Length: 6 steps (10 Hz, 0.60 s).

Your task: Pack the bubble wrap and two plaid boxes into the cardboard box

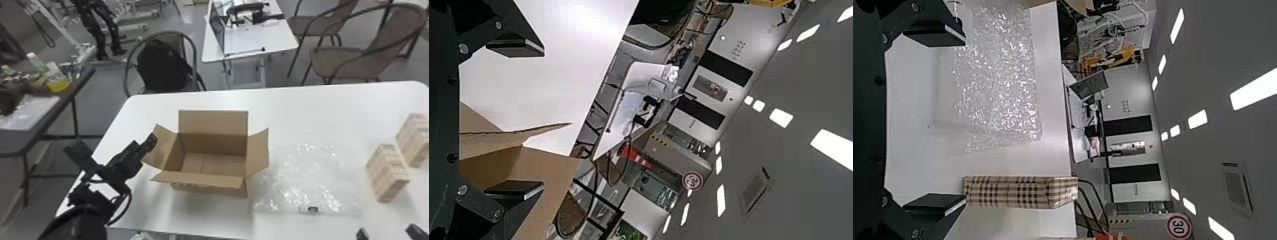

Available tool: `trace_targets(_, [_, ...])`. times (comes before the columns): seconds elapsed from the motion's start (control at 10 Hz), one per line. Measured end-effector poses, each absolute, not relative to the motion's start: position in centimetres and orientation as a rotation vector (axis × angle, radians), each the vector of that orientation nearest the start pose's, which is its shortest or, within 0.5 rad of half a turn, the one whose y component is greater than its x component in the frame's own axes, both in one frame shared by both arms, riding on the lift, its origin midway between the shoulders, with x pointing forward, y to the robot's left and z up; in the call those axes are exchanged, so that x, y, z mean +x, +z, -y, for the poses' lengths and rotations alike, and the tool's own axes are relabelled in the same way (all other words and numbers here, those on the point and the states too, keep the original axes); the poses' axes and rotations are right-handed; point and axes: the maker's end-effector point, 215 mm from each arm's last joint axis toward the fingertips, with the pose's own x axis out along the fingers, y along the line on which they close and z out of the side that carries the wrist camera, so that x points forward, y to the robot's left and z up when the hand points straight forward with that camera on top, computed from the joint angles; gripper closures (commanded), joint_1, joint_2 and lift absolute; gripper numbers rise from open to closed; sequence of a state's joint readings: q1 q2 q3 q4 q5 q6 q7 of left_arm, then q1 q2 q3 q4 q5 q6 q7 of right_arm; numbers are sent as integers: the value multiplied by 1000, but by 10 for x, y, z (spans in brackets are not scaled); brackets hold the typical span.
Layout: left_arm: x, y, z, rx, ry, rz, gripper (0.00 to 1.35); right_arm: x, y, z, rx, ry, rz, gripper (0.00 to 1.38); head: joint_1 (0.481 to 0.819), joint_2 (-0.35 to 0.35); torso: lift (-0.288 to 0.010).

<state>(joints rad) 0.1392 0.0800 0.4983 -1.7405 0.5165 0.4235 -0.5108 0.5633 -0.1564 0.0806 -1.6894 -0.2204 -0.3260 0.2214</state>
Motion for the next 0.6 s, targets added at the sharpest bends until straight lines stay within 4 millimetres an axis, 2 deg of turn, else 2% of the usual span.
trace_targets(0.1, [512, -368, -387, -488, -136, -127, 435, 377, -455, 184, 121, 285, -124, 180, 695, 251, -108])
trace_targets(0.2, [512, -370, -386, -494, -142, -131, 679, 378, -455, 184, 120, 286, -125, 180, 695, 251, -108])
trace_targets(0.4, [514, -378, -382, -502, -159, -148, 972, 379, -455, 183, 121, 288, -123, 180, 695, 247, -108])
trace_targets(0.5, [513, -380, -381, -504, -164, -153, 1217, 379, -454, 183, 120, 290, -122, 180, 695, 245, -108])
trace_targets(0.6, [513, -381, -384, -493, -159, -150, 1220, 380, -453, 182, 120, 290, -120, 180, 695, 249, -108])
